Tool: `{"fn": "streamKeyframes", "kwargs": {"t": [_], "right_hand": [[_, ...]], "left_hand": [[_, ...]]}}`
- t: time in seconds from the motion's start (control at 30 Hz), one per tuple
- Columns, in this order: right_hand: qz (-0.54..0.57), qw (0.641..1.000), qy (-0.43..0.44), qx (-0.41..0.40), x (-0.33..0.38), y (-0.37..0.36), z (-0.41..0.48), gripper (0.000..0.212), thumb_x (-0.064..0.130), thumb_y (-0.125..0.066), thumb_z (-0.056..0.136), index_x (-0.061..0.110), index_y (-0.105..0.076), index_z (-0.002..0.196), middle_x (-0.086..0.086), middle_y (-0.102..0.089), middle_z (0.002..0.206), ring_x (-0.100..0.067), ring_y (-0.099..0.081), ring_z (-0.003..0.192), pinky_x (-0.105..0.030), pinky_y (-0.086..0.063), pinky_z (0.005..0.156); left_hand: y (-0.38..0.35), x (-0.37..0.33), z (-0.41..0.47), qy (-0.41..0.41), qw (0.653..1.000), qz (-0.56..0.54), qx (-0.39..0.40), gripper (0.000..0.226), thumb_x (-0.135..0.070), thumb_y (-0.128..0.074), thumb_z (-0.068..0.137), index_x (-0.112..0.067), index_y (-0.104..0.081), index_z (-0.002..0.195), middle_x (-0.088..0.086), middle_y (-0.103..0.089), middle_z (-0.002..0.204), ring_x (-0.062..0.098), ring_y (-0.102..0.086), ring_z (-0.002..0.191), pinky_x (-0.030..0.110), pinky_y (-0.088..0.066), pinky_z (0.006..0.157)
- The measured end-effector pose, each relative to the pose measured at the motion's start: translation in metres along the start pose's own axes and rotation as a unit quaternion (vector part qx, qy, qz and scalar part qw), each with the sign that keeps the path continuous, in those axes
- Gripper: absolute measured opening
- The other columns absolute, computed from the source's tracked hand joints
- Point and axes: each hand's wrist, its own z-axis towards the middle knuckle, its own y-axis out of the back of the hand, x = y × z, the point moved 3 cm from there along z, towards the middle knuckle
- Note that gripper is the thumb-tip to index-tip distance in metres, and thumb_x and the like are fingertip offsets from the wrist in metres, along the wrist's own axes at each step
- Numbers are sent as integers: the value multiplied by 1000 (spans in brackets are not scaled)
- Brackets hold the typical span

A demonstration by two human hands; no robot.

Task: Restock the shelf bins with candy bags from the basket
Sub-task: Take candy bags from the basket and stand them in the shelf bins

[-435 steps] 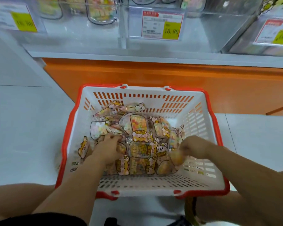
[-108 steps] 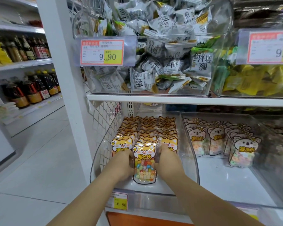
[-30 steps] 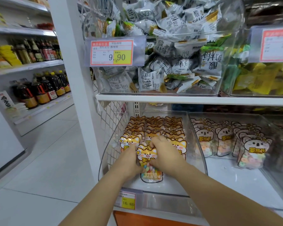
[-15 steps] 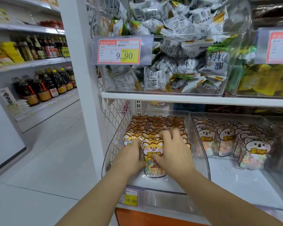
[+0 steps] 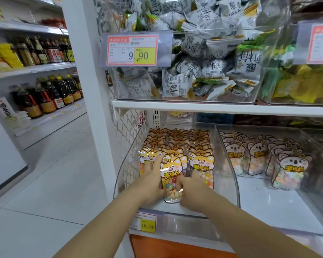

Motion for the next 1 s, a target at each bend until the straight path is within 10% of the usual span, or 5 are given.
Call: {"fn": "streamKeyframes", "kwargs": {"t": [0.27, 0.53, 1.0], "right_hand": [[-55, 995, 31, 81, 0, 13, -8, 47, 8, -57, 92, 26, -43, 134, -13, -44, 131, -30, -52, 109, -33, -48, 84], [14, 994, 56, 88, -4, 12, -8, 49, 10, -61, 91, 31, -49, 134, -6, -54, 130, -25, -54, 111, -32, -48, 88], [-79, 982, 87, 147, 9, 12, -18, 50, 25, -57, 97, 18, -48, 145, -8, -51, 144, -28, -51, 127, -38, -47, 104]], "left_hand": [[14, -5, 7, -26, 995, 23, -95, 92, -23, -68, 87, -50, -5, 148, 0, -65, 119, 20, -65, 99, 42, -55, 86], [20, -4, 7, -1, 984, -5, -180, 65, -23, -78, 84, -34, -28, 123, -5, -63, 78, 16, -65, 77, 46, -56, 75], [12, 8, 2, 107, 992, -30, -65, 48, -26, -79, 84, -12, -58, 124, 5, -68, 114, 21, -64, 102, 29, -48, 81]]}}
